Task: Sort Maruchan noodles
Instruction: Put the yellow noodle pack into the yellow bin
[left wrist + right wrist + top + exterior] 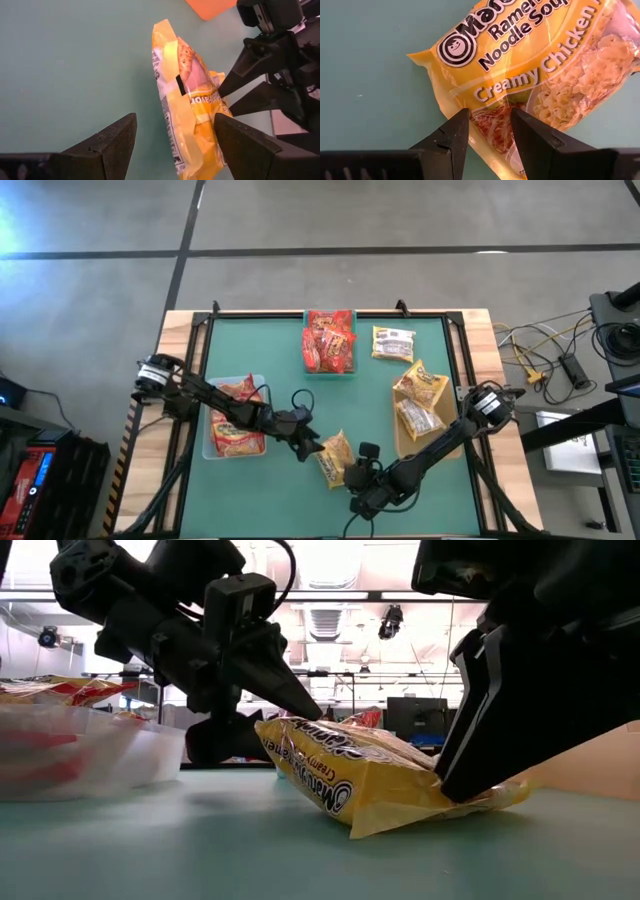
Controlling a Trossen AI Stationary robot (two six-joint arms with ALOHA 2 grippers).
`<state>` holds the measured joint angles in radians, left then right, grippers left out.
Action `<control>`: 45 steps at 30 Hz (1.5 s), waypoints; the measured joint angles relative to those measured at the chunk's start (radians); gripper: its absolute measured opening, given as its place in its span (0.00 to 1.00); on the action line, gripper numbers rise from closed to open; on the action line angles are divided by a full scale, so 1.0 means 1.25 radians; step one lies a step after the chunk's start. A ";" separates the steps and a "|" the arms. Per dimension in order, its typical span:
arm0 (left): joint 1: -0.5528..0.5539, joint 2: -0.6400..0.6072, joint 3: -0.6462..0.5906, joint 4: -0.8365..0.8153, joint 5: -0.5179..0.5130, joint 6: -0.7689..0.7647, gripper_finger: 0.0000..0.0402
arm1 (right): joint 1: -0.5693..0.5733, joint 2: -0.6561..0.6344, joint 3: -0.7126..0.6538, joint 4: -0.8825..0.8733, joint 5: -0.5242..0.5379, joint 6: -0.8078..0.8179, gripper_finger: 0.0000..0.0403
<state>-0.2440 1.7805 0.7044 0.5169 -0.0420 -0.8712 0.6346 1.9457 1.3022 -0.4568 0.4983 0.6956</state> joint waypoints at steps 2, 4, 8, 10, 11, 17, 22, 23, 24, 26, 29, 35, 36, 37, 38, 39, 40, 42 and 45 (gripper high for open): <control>0.000 0.000 0.000 0.000 0.006 -0.014 0.62 | 0.000 0.000 0.000 0.000 0.002 -0.002 0.35; 0.000 0.000 0.000 -0.001 0.009 -0.040 0.62 | 0.000 0.000 -0.001 -0.001 0.016 -0.008 0.35; -0.001 0.000 0.001 -0.001 0.029 -0.082 0.62 | -0.004 0.001 -0.003 -0.002 0.032 -0.022 0.35; -0.002 0.000 0.004 0.001 0.035 -0.093 0.62 | -0.005 0.001 -0.005 -0.001 0.043 -0.024 0.35; -0.002 0.000 0.007 0.001 0.040 -0.095 0.62 | -0.007 0.001 -0.007 0.000 0.043 -0.025 0.34; -0.007 0.000 0.024 -0.010 0.044 -0.107 0.62 | -0.008 0.001 -0.030 0.018 0.064 -0.042 0.35; -0.007 0.000 0.029 -0.047 0.042 -0.109 0.62 | -0.007 0.001 -0.063 0.073 0.072 -0.047 0.35; -0.007 0.000 0.029 -0.055 0.041 -0.112 0.62 | -0.007 0.001 -0.068 0.083 0.072 -0.049 0.34; -0.007 0.000 0.029 -0.061 0.041 -0.115 0.62 | -0.007 0.000 -0.072 0.092 0.074 -0.055 0.34; -0.006 0.001 0.028 -0.064 0.041 -0.125 0.62 | -0.007 0.000 -0.078 0.111 0.081 -0.070 0.35; -0.006 0.009 0.031 -0.059 0.041 -0.131 0.62 | -0.009 0.000 -0.083 0.131 0.093 -0.106 0.34; -0.006 0.067 0.084 -0.059 0.063 -0.128 0.62 | -0.022 0.001 -0.090 0.155 0.102 -0.149 0.34; -0.006 0.075 0.092 -0.060 0.073 -0.123 0.62 | -0.025 0.001 -0.090 0.155 0.101 -0.151 0.34; -0.006 0.082 0.099 -0.063 0.080 -0.115 0.62 | -0.025 0.001 -0.090 0.155 0.100 -0.152 0.34; -0.006 0.086 0.106 -0.065 0.086 -0.110 0.62 | -0.025 0.001 -0.090 0.155 0.099 -0.152 0.35; -0.006 0.088 0.109 -0.064 0.088 -0.108 0.61 | -0.025 0.001 -0.090 0.154 0.099 -0.152 0.35; -0.006 0.088 0.110 -0.064 0.089 -0.107 0.61 | -0.025 0.001 -0.090 0.154 0.099 -0.152 0.35; -0.004 0.088 0.109 -0.064 0.089 -0.104 0.58 | -0.023 -0.004 -0.090 0.144 0.098 -0.149 0.35; 0.001 0.085 0.109 -0.062 0.089 -0.103 0.53 | -0.021 -0.013 -0.090 0.122 0.098 -0.147 0.34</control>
<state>-0.2431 1.8862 0.8410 0.4399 0.0689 -1.0000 0.6083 1.9297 1.1892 -0.3043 0.6205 0.5114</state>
